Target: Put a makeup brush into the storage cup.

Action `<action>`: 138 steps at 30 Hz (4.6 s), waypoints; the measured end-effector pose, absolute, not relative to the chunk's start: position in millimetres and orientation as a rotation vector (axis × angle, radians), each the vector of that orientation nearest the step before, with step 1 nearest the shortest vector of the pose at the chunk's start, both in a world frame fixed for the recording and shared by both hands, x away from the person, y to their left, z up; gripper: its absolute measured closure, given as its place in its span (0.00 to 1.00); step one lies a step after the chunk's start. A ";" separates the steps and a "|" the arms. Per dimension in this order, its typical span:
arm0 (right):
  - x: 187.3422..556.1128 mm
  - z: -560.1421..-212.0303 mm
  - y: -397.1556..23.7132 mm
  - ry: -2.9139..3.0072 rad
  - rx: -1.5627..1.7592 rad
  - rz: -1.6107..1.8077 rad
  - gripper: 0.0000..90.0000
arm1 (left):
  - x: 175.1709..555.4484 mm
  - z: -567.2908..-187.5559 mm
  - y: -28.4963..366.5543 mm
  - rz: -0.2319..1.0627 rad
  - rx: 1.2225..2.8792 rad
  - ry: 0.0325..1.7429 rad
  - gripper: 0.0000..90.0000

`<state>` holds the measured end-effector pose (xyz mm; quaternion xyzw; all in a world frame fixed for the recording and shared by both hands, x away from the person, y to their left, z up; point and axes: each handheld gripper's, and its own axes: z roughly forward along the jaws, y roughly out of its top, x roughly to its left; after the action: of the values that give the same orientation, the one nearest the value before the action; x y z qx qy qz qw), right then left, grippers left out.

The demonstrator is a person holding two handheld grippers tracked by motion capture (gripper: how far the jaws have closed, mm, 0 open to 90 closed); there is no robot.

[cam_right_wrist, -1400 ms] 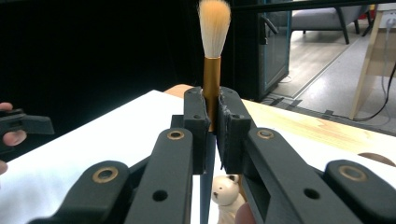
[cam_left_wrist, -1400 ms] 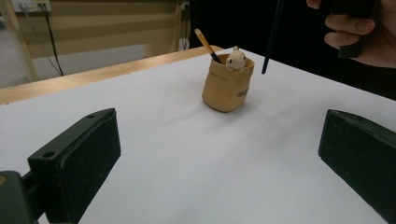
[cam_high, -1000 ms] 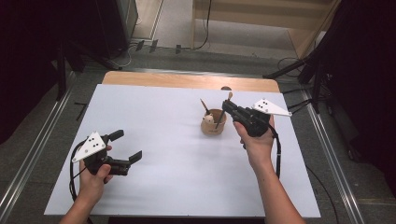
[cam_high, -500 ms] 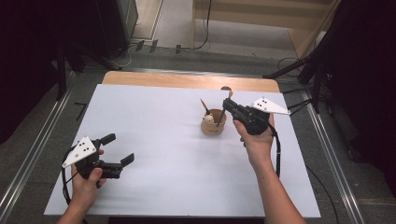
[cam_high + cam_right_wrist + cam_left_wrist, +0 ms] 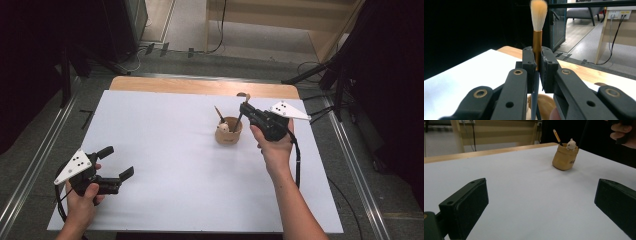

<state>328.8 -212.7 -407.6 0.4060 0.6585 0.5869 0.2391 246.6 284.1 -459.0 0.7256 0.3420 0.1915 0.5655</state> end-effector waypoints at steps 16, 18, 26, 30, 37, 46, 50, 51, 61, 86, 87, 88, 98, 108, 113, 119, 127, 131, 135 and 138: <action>334.9 -413.5 -210.6 1.802 1.117 1.562 0.94 | 244.7 -460.7 286.5 0.456 1.706 0.809 0.00; 335.8 -414.8 -210.4 1.800 1.123 1.555 0.94 | 244.7 -460.8 286.9 0.455 1.706 0.808 0.00; 339.6 -421.9 -206.8 1.805 1.134 1.531 0.94 | 244.4 -460.8 286.9 0.454 1.700 0.812 0.00; 340.8 -427.2 -206.1 1.808 1.145 1.524 0.94 | 244.4 -460.9 287.1 0.455 1.699 0.812 0.00; 341.7 -433.4 -204.9 1.814 1.154 1.506 0.94 | 244.7 -461.3 287.5 0.457 1.699 0.812 0.00; 342.3 -442.3 -202.1 1.824 1.172 1.480 0.93 | 244.8 -462.0 286.8 0.458 1.703 0.811 0.00; 342.2 -444.9 -203.4 1.826 1.185 1.478 0.93 | 245.2 -462.6 286.2 0.454 1.703 0.811 0.00; 342.2 -444.9 -203.7 1.825 1.185 1.479 0.92 | 245.2 -462.7 286.1 0.454 1.704 0.812 0.00; 337.7 -438.2 -206.8 1.842 1.272 1.523 0.00 | 245.2 -462.6 286.1 0.454 1.702 0.810 0.00; 299.6 -449.9 -249.5 1.822 1.232 1.533 0.00 | 244.5 -462.3 287.2 0.468 1.701 0.806 0.00; 297.6 -450.7 -252.1 1.819 1.235 1.535 0.00 | 244.3 -462.3 286.9 0.469 1.700 0.805 0.00; 295.9 -451.8 -254.4 1.814 1.237 1.539 0.00 | 244.1 -462.2 286.8 0.469 1.701 0.805 0.00; 277.1 -464.9 -270.7 1.800 1.259 1.523 0.00 | 243.3 -461.9 287.0 0.474 1.705 0.795 0.00; 259.7 -478.4 -278.4 1.797 1.268 1.522 0.00 | 242.1 -461.6 286.5 0.479 1.711 0.781 0.00; 252.6 -484.3 -281.6 1.799 1.271 1.511 0.00 | 241.9 -461.6 286.4 0.479 1.709 0.782 0.00; 243.7 -485.4 -290.1 1.780 1.283 1.516 0.00 | 241.6 -461.3 287.0 0.480 1.712 0.780 0.00; 231.1 -486.8 -296.5 1.786 1.256 1.495 0.00 | 241.1 -461.7 286.6 0.485 1.715 0.774 0.00; 225.8 -489.6 -297.0 1.794 1.260 1.497 0.00 | 240.6 -461.8 286.3 0.492 1.720 0.769 0.00; 220.8 -492.0 -298.2 1.792 1.265 1.482 0.00 | 240.1 -461.8 287.4 0.492 1.717 0.773 0.00; 216.7 -493.5 -299.3 1.793 1.265 1.472 0.00 | 239.7 -462.0 289.0 0.494 1.714 0.772 0.00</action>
<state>216.7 -299.3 -493.5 0.4640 0.6574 0.5399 0.2470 239.7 289.0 -462.0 0.7282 0.3279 0.2099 0.5640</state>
